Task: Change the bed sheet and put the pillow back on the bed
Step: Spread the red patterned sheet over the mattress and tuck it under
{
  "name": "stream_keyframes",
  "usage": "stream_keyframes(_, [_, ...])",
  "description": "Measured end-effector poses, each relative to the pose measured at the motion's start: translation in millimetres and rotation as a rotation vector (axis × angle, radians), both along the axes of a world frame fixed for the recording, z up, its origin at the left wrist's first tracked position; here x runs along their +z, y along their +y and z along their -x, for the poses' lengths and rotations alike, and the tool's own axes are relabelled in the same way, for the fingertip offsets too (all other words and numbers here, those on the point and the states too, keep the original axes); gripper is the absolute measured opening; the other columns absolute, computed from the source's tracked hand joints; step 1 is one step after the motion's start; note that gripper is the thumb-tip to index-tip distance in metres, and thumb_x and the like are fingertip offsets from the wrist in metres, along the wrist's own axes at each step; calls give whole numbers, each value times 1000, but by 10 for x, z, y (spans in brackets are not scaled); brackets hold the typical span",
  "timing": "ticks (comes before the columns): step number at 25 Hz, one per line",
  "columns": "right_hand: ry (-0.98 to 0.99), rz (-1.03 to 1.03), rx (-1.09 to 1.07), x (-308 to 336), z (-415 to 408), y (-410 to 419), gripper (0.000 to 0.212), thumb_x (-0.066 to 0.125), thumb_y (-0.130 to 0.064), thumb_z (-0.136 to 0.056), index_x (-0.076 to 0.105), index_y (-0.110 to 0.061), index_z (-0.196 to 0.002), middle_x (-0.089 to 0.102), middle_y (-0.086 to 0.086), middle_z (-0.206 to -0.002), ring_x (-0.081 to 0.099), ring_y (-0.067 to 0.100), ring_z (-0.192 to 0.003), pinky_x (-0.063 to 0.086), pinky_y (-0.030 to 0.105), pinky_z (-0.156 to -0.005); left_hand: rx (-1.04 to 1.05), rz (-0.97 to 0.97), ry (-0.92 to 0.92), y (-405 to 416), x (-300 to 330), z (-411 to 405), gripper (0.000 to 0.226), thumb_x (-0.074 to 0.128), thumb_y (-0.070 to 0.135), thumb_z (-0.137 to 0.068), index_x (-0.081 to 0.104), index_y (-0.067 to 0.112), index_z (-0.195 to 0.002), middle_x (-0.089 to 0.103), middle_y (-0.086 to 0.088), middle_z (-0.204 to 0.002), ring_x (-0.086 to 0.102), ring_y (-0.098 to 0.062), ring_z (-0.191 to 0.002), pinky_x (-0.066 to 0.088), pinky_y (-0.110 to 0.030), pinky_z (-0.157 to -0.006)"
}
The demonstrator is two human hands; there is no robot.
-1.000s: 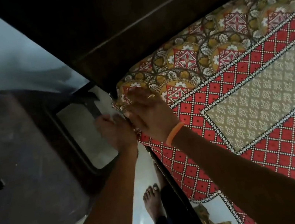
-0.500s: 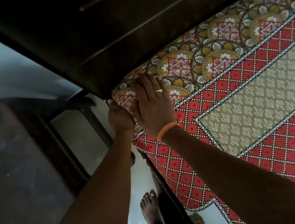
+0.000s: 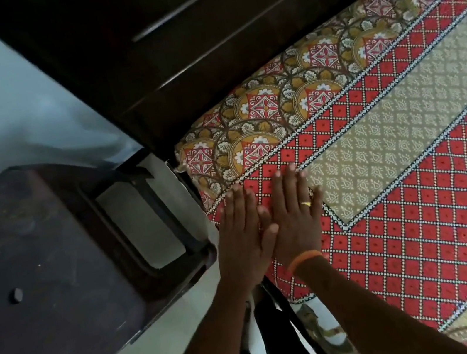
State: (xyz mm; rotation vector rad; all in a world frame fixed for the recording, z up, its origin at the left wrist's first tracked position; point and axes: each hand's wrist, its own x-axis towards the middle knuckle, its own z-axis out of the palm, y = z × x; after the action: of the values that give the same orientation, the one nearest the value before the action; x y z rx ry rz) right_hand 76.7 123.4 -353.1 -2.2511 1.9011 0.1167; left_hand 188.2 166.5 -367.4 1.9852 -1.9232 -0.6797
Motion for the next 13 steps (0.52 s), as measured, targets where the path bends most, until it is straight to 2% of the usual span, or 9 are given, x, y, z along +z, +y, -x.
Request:
stream_keyframes(2, [8, -33, 160, -26, -13, 211, 67, 20, -47, -102, 3, -12, -156, -4, 15, -163, -3, 34, -151, 5, 59, -118, 38, -135, 64, 262, -96, -89, 82, 11, 63, -99, 4, 6, -157, -4, -11, -165, -6, -23, -152, 6, -39, -123])
stream_keyframes(4, [43, -107, 280, 26, -10, 337, 66, 22, -44, -101, 6, -12, -156, -3, 17, -163, -2, 35, -150, 8, 60, -117, -1, -289, 45, 474, -7, -212, 86, 8, 71, -95, 3, 12, -158, -4, -6, -165, -2, -21, -152, 8, -36, -123])
stream_keyframes(6, [58, -339, 467, 197, -54, 441, 63, 25, -37, -97, 18, -15, -156, 4, 16, -163, 2, 37, -150, 12, 60, -116, -130, -380, -39, 559, 283, -390, 78, 13, 64, -98, 25, 11, -154, 21, -9, -162, 20, -26, -149, 20, -38, -121])
stream_keyframes(8, [50, -690, 565, 539, -113, 573, 50, 32, -34, -100, 40, -16, -146, 31, 15, -156, 24, 37, -146, 24, 51, -115, -246, -427, -39, 700, 738, -501, 61, 25, 52, -102, 54, 9, -135, 52, -13, -141, 48, -28, -130, 36, -33, -106])
stream_keyframes(10, [-94, -911, 352, 954, -134, 678, 40, 39, -34, -103, 56, -10, -130, 55, 19, -135, 51, 35, -126, 40, 38, -100, -125, -416, 56, 874, 1127, -544, 53, 28, 46, -100, 65, 12, -115, 66, -11, -117, 61, -27, -108, 44, -32, -87])
stream_keyframes(12, [-329, -708, 102, 1433, -34, 807, 36, 42, -32, -100, 62, -8, -118, 63, 18, -121, 60, 33, -111, 44, 31, -85, 53, -322, 121, 1032, 1530, -523, 43, 34, 40, -103, 68, 14, -104, 69, -8, -102, 65, -26, -96, 45, -31, -78])
stream_keyframes(13, [-417, -575, -9, 1673, 51, 889, 33, 43, -30, -98, 63, -8, -112, 66, 17, -113, 61, 32, -104, 40, 28, -77, 83, -273, 142, 1096, 1728, -497, 41, 36, 38, -103, 68, 14, -99, 68, -7, -96, 64, -25, -92, 43, -30, -75])
